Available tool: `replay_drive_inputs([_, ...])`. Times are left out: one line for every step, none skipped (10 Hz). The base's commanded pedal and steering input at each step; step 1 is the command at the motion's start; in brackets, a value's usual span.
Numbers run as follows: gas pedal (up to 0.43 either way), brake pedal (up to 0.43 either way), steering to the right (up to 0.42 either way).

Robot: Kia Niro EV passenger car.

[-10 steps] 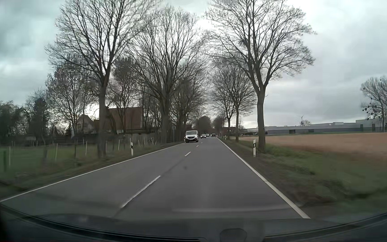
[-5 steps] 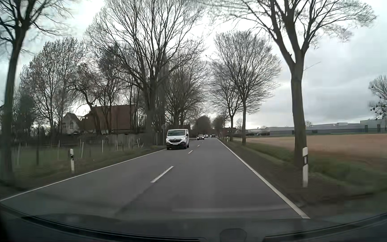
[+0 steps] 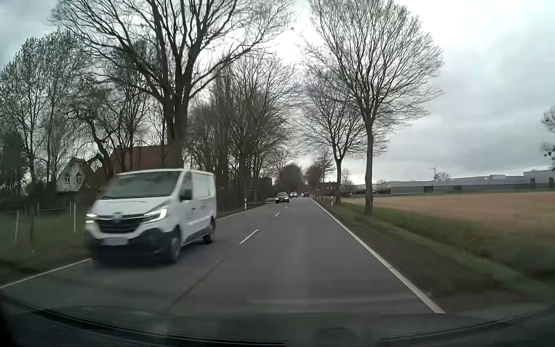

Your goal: Follow the waypoints while adhering to traffic rules and regulations

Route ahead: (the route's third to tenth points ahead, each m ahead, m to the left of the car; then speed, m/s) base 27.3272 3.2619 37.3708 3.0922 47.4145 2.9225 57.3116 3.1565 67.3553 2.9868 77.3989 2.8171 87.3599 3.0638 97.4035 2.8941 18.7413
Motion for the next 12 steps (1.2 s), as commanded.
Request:
replay_drive_inputs([0.228, 0.000, 0.002])
replay_drive_inputs([0.228, 0.000, 0.002])
replay_drive_inputs([0.228, 0.000, 0.002])
replay_drive_inputs([0.228, 0.000, 0.002])
replay_drive_inputs([0.228, 0.000, 0.002])
replay_drive_inputs([0.228, 0.000, 0.002])
replay_drive_inputs([0.228, 0.000, 0.002])
replay_drive_inputs([0.228, 0.000, 0.003])
replay_drive_inputs([0.228, 0.000, 0.002])
replay_drive_inputs([0.228, 0.000, 0.002])
replay_drive_inputs([0.228, 0.000, 0.002])
replay_drive_inputs([0.228, 0.000, 0.003])
